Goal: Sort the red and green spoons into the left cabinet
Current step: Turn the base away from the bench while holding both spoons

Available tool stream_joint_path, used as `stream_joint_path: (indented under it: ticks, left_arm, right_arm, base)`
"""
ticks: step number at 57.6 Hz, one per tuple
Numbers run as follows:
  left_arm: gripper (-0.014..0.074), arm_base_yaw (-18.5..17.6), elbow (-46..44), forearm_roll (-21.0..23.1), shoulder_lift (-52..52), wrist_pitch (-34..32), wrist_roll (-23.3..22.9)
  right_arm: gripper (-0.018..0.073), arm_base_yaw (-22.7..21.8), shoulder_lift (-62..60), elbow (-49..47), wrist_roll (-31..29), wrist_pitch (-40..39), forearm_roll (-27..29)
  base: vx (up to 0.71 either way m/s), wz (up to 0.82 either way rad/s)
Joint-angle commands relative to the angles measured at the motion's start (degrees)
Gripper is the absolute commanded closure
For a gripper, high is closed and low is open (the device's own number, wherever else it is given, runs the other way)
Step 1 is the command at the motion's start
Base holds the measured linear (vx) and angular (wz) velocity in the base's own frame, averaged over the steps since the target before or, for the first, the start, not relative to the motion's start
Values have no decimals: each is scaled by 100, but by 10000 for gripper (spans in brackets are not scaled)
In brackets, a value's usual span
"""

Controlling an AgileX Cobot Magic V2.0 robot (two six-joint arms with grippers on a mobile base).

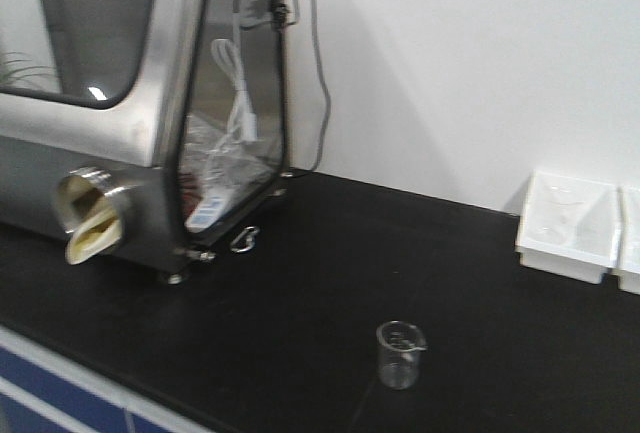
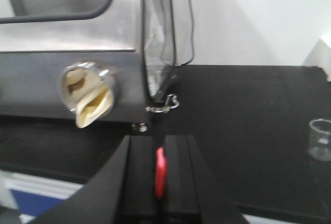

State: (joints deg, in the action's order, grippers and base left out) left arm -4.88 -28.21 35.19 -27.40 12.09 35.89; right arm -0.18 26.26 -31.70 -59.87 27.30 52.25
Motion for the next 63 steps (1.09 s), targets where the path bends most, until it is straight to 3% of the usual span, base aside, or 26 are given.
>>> stream_joint_path:
  ticks: [1,42,63]
  left_arm:
    - [597,-28,-161,108,-5,-396,-8]
    - [597,-28,-161,108,-5,-396,-8]
    - [597,-28,-161,108,-5,-391,-8]
  right_arm:
    - [562,6,21,-146,3,-274,179]
    - [562,6,21,-146,3,-274,179]
    - [562,237,-32,-146,3,-227,181]
  base:
    - [-12,45]
    - [-9,56]
    - [1,70]
